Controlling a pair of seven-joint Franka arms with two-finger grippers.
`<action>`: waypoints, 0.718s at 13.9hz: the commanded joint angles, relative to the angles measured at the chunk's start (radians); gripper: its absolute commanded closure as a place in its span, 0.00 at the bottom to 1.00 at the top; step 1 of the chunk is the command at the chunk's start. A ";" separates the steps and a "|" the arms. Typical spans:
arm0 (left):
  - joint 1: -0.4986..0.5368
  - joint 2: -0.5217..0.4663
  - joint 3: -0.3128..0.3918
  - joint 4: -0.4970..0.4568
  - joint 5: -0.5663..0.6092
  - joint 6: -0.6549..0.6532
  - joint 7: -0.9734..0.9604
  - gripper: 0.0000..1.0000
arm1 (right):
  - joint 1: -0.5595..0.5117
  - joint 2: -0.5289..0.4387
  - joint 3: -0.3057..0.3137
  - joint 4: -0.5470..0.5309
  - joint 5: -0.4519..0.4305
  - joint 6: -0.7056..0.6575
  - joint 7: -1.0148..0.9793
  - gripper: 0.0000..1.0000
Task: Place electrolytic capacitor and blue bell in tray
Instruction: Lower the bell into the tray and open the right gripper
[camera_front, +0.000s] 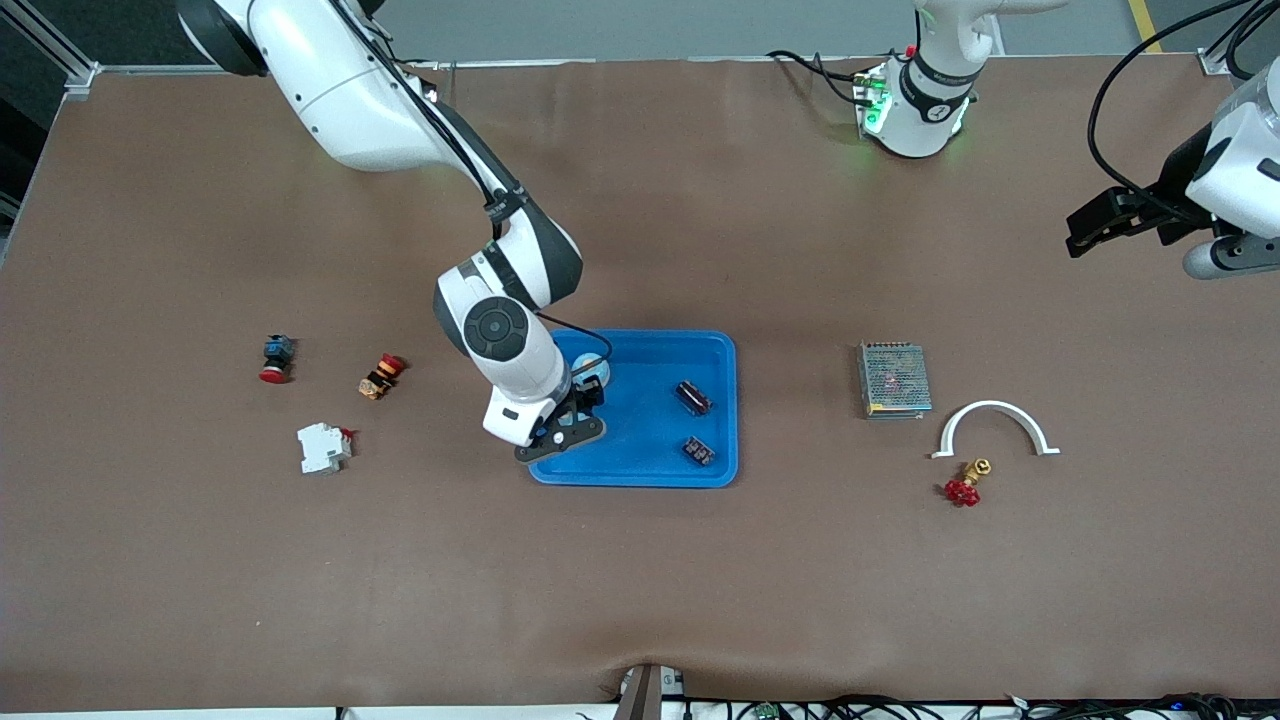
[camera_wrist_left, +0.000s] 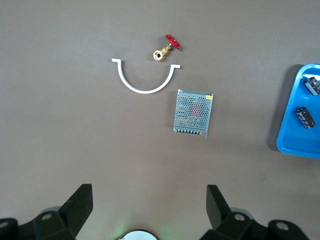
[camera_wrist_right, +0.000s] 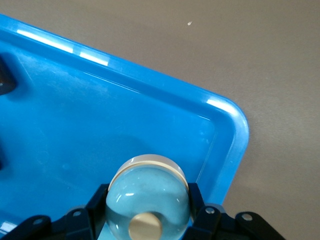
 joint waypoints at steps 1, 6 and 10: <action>0.017 0.004 0.009 0.003 -0.031 -0.007 0.047 0.00 | 0.011 0.030 -0.006 0.033 0.003 0.015 0.015 0.57; 0.037 0.018 0.017 0.017 -0.011 0.045 0.049 0.00 | 0.023 0.059 -0.006 0.033 0.004 0.061 0.025 0.57; 0.028 0.039 0.011 0.016 0.030 0.079 0.049 0.00 | 0.032 0.078 -0.006 0.031 0.003 0.095 0.025 0.55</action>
